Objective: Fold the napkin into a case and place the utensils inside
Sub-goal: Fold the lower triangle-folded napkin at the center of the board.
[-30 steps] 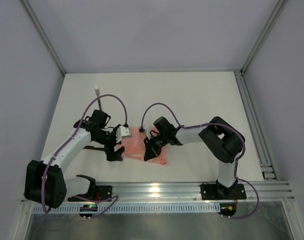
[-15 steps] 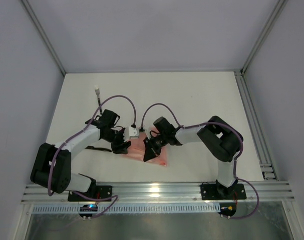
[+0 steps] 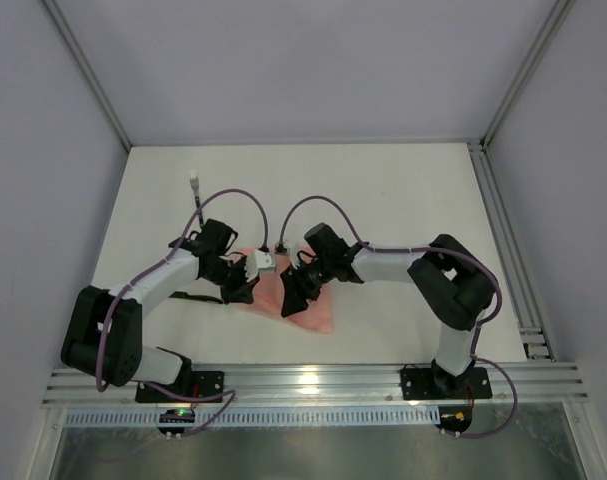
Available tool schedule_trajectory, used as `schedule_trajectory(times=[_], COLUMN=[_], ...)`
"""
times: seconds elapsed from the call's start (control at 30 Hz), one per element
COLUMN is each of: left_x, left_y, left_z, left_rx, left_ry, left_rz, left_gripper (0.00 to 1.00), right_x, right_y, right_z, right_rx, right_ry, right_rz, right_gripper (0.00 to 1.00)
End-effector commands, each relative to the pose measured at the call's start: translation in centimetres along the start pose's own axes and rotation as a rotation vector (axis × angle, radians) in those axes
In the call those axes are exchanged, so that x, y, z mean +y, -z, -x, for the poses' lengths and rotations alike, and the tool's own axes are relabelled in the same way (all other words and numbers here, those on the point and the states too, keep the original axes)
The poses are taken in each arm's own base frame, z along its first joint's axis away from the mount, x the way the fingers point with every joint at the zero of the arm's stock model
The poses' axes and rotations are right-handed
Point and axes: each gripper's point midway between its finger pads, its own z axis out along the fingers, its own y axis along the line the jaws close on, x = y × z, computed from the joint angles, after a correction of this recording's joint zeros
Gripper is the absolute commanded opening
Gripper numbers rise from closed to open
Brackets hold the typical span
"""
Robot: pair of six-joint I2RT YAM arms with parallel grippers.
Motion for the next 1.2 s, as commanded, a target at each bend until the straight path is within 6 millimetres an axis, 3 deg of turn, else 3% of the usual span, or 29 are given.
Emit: schedule_trajectory(times=[0.0, 0.13, 0.2, 0.33, 0.4, 0.53, 0.67, 0.77, 0.97, 1.17], left_x=[0.3, -0.4, -0.6, -0.8, -1.1, -1.6, -1.9, -1.1, 1.5, 4.4], left_y=[0.7, 0.9, 1.0, 1.1, 1.2, 1.6, 2.5, 3.5, 4.4, 3.7], left_z=[0.7, 0.8, 0.9, 1.1, 1.4, 2.2, 3.2, 3.8, 4.8, 4.6], left_rx=[-0.036, -0.059, -0.066, -0.072, -0.087, -0.124, -0.187, -0.241, -0.321, -0.365], left_ry=[0.053, 0.05, 0.045, 0.042, 0.042, 0.035, 0.05, 0.095, 0.213, 0.334], left_rz=[0.015, -0.003, -0.007, -0.016, -0.031, -0.06, -0.103, -0.127, -0.147, -0.178], left_gripper=[0.0, 0.0, 0.0, 0.0, 0.0, 0.0, 0.0, 0.0, 0.0, 0.0], right_x=[1.4, 1.2, -1.1, -5.4, -7.5, -9.8, -10.0, -9.7, -8.9, -8.5], right_y=[2.9, 5.4, 6.4, 5.9, 4.5, 2.9, 2.2, 2.2, 2.2, 1.9], right_z=[3.0, 5.4, 7.0, 8.1, 7.2, 4.2, -0.5, -2.8, -4.6, -5.3], right_rx=[-0.038, -0.126, -0.193, -0.24, -0.212, -0.178, -0.125, -0.093, -0.051, -0.024], right_ry=[0.073, 0.071, 0.045, -0.088, -0.161, -0.279, -0.382, -0.415, -0.41, -0.387], right_rz=[-0.077, -0.125, -0.191, -0.257, -0.282, -0.317, -0.326, -0.32, -0.283, -0.241], right_gripper=[0.6, 0.6, 0.58, 0.22, 0.16, 0.07, 0.04, 0.04, 0.04, 0.04])
